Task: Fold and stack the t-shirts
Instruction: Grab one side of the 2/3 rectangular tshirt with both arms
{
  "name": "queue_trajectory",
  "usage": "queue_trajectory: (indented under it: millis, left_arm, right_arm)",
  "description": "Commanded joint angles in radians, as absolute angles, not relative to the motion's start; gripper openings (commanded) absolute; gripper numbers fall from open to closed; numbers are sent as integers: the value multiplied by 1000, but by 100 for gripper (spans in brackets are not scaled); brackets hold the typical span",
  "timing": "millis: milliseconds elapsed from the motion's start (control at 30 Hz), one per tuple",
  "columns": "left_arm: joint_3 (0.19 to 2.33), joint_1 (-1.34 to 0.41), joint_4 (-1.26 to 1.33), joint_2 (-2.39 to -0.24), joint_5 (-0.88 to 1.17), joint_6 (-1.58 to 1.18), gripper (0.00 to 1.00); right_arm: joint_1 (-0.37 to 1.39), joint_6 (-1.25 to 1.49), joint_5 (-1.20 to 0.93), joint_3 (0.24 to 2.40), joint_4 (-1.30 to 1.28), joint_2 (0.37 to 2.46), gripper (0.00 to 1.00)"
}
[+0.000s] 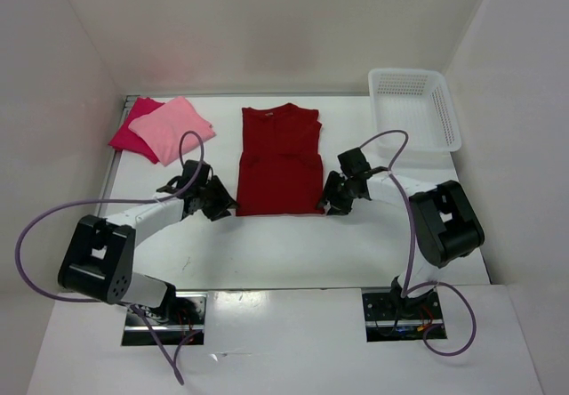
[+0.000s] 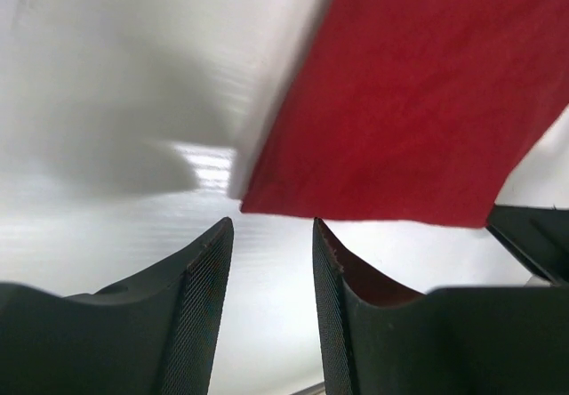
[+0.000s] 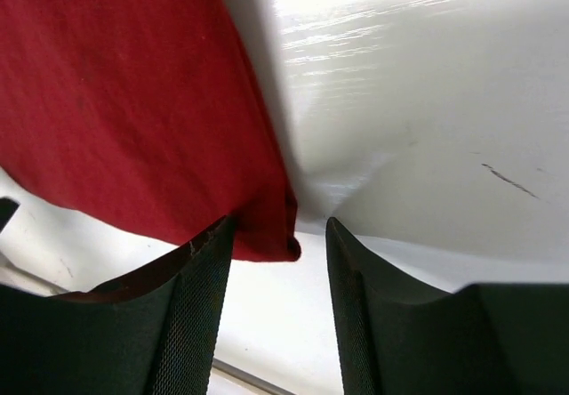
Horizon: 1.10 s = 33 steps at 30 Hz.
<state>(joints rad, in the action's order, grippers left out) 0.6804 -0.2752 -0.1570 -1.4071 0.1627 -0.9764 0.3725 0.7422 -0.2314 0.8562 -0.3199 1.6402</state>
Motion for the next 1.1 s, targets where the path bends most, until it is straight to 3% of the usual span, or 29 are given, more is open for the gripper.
queue_trajectory:
  millis: [0, 133, 367, 667, 733, 900, 1067]
  left_arm:
    - [666, -256, -127, -1455, 170, -996, 49]
    - [676, -256, -77, -1515, 198, -996, 49]
    - [676, -256, -58, -1548, 216, -1005, 34]
    - [676, -256, -81, -1539, 216, -986, 1]
    - [696, -256, -113, -1529, 216, -976, 0]
    - [678, -256, -231, -1435, 265, -937, 0]
    - [614, -274, -446, -1179, 337, -928, 0]
  right_arm:
    - [376, 758, -259, 834, -270, 1630, 52]
    - [376, 758, -281, 816, -247, 1654, 51]
    - [376, 767, -281, 816, -247, 1677, 26]
    - [376, 767, -281, 816, -270, 1628, 6]
    - [376, 767, -272, 807, -279, 1606, 0]
    - [402, 791, -232, 714, -353, 1473, 0]
    - [506, 912, -287, 605, -452, 1272, 0]
